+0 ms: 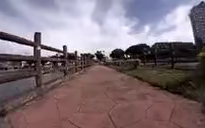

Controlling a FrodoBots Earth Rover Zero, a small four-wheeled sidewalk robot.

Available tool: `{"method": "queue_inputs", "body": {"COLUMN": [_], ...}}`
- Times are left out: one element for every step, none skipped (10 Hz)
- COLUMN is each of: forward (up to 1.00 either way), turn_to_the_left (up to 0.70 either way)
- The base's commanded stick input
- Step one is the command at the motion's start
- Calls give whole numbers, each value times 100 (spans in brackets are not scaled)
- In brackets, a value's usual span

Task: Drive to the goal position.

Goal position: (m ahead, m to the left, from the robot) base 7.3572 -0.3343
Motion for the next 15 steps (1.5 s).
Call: {"method": "queue_inputs", "body": {"forward": [70, 70, 70, 70, 70, 70, 70, 70, 70, 70, 70, 70, 70, 70, 70], "turn_to_the_left": [9, 6, 4, -23, -23, -23, -23, -23, -16, -7, 2, 10, 12, 12, 12]}}
